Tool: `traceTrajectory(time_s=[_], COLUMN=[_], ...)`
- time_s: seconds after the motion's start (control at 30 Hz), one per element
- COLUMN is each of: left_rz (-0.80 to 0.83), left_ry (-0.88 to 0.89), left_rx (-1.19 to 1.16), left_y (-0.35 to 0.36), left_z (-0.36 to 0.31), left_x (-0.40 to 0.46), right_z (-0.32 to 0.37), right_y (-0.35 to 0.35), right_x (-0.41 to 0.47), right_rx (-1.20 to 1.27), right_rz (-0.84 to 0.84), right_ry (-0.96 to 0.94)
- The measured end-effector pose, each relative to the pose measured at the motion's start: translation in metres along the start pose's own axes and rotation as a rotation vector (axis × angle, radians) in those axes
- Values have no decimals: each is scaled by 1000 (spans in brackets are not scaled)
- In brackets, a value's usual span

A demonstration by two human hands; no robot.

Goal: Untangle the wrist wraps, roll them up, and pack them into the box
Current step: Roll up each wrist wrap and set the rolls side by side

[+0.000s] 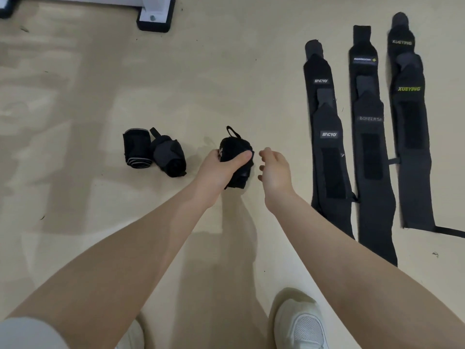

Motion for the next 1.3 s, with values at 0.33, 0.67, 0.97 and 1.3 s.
traceTrajectory(time_s=[0.33,0.67,0.97,1.3], left_rz=[-86,-214,-256,74], left_ry=[-17,65,146,309], left_rx=[162,518,737,832], left_y=[-28,-56,-28,64], left_z=[7,40,48,45], left_x=[33,48,20,14], right_z=[-17,-32,-33,-54], right_y=[18,62,8,-153], right_x=[57,83,60,45], right_rx=[186,-523,-439,-729], right_rz=[314,205,70,-390], right_ry=[89,-172,-365,-93])
Point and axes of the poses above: each hand's wrist, its own x-axis towards the middle knuckle, its own y-axis out of the palm, z = x × y, the point moved 2 cm from there along x, towards the middle knuckle, and after that the axes turned 7 degrees about z, right-handed, at the moved point
